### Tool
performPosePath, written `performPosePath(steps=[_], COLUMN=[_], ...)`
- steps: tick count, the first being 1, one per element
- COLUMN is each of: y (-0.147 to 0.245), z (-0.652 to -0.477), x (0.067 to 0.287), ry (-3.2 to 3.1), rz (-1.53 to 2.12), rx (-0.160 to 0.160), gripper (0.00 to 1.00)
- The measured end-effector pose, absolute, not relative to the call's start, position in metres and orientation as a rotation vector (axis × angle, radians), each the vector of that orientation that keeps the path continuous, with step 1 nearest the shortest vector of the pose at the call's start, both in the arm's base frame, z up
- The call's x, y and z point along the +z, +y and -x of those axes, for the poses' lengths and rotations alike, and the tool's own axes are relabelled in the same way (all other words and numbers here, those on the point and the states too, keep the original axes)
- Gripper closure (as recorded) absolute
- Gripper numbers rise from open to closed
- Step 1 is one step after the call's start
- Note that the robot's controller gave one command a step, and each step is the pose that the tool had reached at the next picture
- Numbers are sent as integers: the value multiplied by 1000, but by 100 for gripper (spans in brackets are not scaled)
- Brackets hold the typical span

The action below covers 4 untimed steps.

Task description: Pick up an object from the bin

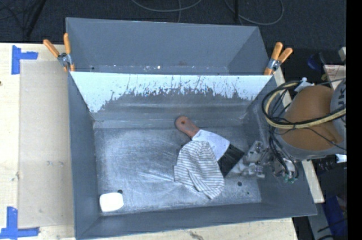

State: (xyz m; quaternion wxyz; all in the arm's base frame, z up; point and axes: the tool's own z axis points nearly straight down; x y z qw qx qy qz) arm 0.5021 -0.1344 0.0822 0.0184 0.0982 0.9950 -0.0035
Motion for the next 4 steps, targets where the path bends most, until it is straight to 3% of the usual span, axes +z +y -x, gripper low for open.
performPosePath(steps=[1, 2, 3, 4], y=[-134, -134, -142, -141], z=[-502, -497, -505, -504], x=[82, 111, 141, 142], ry=[3091, 3129, 3126, 3125], rz=[-304, -335, -284, -294], rx=[-11, 2, -1, -2], gripper=[100, 100, 100, 100])
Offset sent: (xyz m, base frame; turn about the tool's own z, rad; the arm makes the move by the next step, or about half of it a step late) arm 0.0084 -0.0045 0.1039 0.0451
